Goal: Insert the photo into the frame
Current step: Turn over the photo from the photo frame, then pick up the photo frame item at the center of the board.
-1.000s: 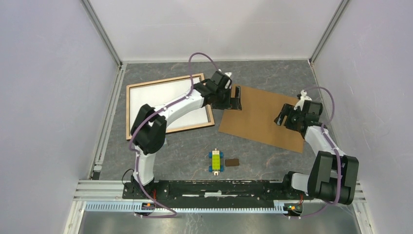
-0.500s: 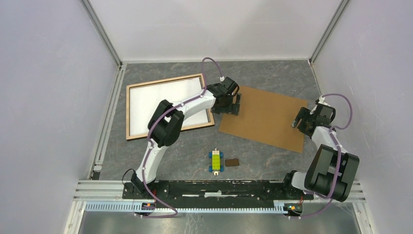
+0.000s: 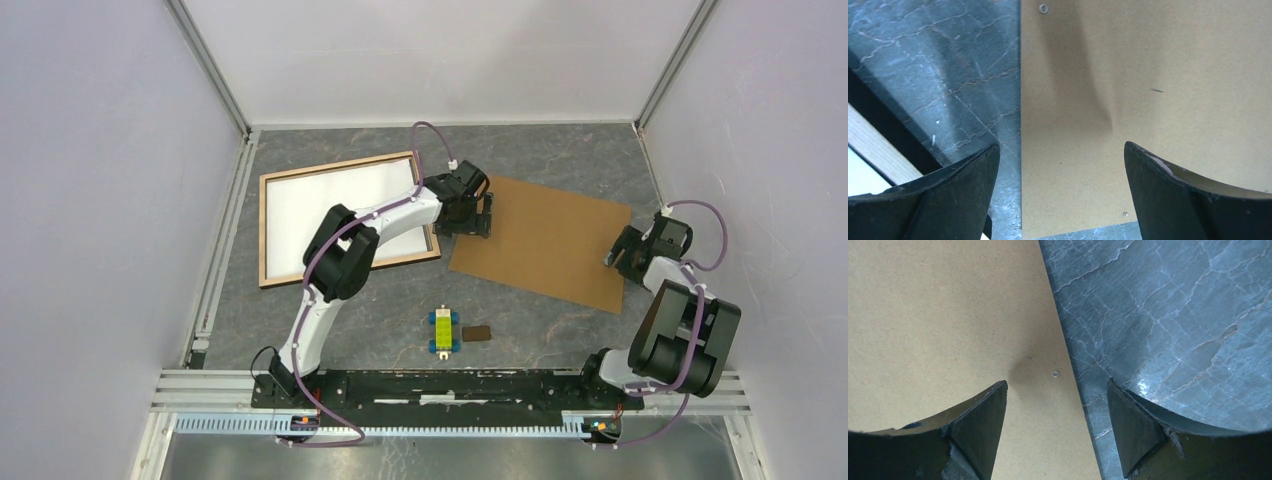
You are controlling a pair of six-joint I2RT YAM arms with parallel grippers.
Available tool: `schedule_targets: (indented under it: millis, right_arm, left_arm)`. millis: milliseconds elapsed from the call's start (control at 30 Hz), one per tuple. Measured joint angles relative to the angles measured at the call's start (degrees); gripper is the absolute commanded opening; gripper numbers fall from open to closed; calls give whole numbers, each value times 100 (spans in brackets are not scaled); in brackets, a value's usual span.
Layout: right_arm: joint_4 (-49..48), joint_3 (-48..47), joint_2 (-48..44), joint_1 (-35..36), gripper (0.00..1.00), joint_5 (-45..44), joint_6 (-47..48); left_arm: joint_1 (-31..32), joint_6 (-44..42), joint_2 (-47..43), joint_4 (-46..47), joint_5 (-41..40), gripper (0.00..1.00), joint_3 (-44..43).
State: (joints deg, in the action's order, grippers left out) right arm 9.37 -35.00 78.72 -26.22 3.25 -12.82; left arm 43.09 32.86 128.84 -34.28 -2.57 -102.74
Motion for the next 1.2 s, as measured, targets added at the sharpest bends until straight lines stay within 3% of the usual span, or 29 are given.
schedule_targets:
  millis: [200, 433, 567, 733, 867, 1033, 1133, 1200]
  right_arm:
    - [-260, 66, 76, -11, 78, 273, -44]
    - [-881, 289, 85, -83, 77, 643, -63]
    - [-1165, 396, 85, -118, 77, 752, -59]
    - [-1408, 494, 79, -201, 76, 693, -28]
    - [-1467, 535, 55, -210, 77, 702, -50]
    - [-1456, 557, -17, -114, 77, 1272, -289]
    - [-1458, 562, -31, -116, 76, 1403, -352]
    - [-1488, 562, -59, -122, 76, 1429, -378]
  left_arm:
    - [-114, 227, -170, 704, 748, 96, 420]
    - [-693, 1521, -776, 2667, 2448, 80, 2079]
    - [-999, 2393, -807, 3901, 3012, 66, 2625]
    - [-1137, 3742, -925, 6129, 3270, 49, 3379]
    - [-1154, 4555, -977, 7495, 3445, 39, 3526]
    - [-881, 4686, -1150, 7965, 3864, 36, 3532]
    - [-745, 4789, -1152, 8091, 4024, 20, 3532]
    - [-756, 4795, -1161, 8035, 4033, 18, 3532]
